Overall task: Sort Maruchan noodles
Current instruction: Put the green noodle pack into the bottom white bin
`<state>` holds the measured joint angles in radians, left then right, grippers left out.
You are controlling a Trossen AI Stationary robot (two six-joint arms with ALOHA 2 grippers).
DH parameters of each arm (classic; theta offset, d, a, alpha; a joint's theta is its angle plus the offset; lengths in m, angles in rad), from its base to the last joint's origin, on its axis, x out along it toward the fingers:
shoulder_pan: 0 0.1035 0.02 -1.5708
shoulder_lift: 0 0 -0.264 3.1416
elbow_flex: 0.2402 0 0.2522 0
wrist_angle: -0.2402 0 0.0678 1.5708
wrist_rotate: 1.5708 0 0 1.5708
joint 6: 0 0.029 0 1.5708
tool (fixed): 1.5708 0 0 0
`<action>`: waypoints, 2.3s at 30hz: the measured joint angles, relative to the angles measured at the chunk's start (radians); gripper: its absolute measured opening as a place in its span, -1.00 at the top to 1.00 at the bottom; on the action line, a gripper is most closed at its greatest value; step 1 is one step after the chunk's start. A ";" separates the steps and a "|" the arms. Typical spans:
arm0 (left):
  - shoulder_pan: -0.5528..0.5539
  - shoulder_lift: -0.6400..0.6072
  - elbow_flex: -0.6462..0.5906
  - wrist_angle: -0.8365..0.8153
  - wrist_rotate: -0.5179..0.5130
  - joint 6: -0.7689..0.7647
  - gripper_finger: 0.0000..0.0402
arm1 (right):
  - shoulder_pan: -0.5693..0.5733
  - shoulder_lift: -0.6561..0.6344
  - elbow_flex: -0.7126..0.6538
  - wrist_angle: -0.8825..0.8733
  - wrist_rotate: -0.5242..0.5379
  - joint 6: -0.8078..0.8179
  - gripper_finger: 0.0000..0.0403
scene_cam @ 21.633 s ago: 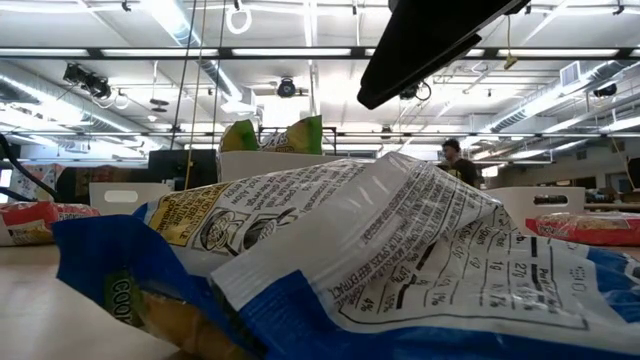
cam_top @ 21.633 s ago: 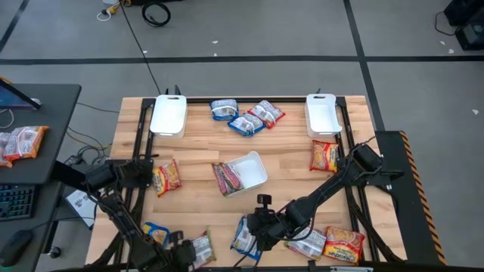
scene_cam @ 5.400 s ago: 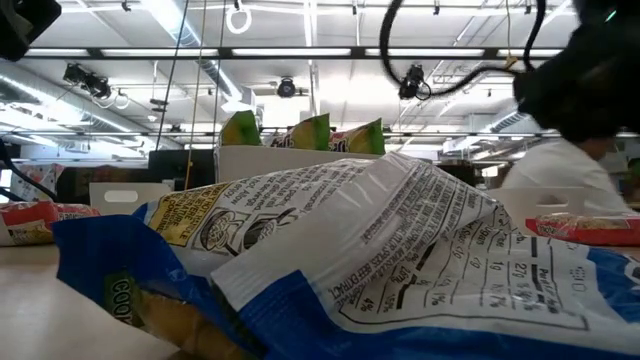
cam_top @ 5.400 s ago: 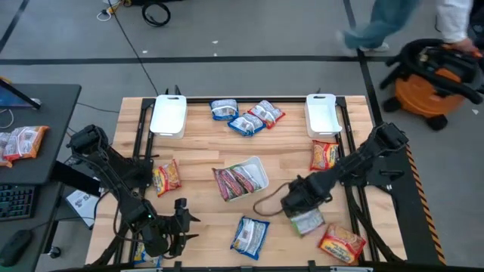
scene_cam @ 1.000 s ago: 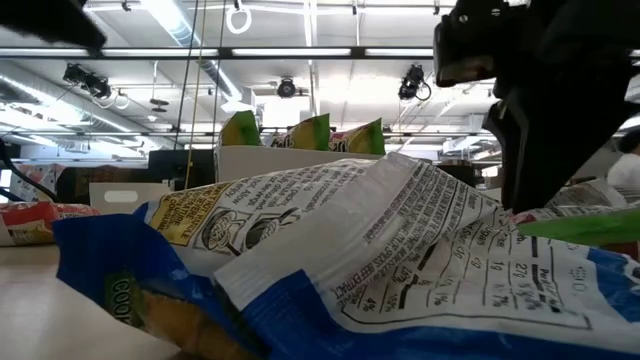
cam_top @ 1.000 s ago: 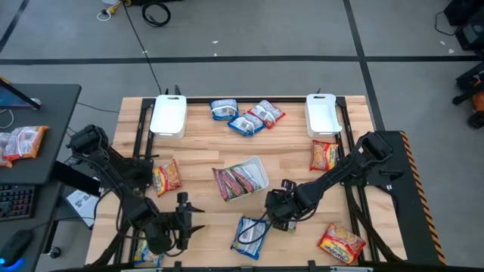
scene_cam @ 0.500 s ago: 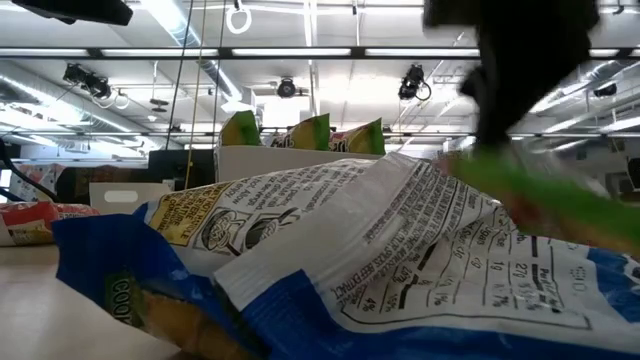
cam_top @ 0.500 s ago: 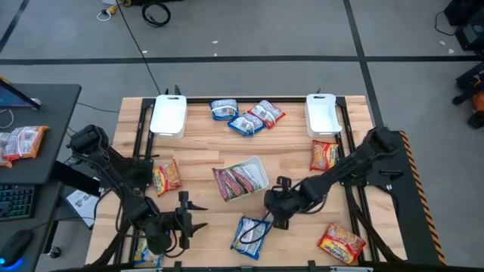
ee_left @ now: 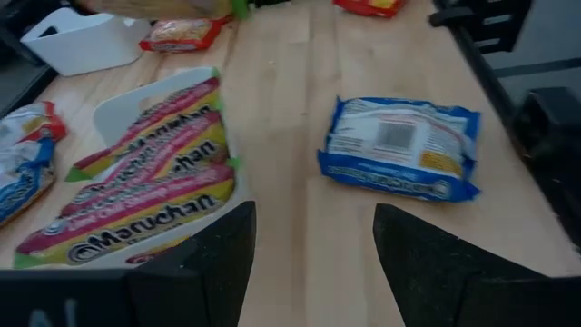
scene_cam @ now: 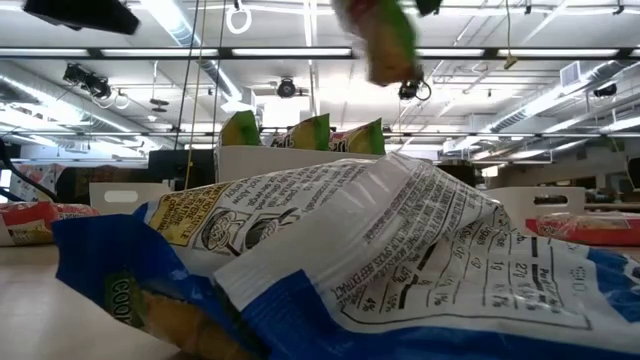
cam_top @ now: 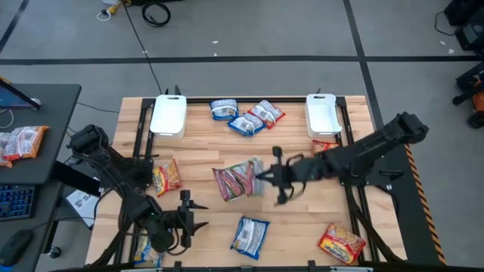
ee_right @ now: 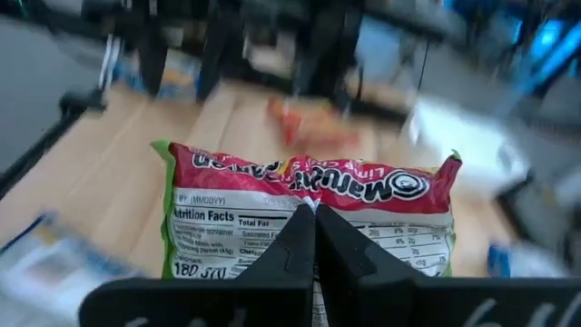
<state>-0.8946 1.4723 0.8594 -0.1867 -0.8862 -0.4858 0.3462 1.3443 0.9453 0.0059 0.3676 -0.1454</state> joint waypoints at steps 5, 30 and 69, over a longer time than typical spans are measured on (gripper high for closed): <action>0.040 0.000 0.000 -0.018 0.005 -0.013 -0.13 | -0.187 0.005 -0.177 0.328 -0.318 -0.063 0.96; 0.051 0.000 0.000 -0.075 0.035 -0.132 -0.13 | -0.373 0.389 -0.328 0.858 -0.584 -0.018 0.93; 0.205 0.000 -0.255 0.074 0.164 -0.319 -0.13 | -0.222 0.390 0.301 -0.600 -0.280 -0.015 0.30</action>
<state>-0.6895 1.4719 0.6042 -0.1132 -0.7221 -0.8051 0.1246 1.7340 1.2463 -0.5944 0.0880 -0.1608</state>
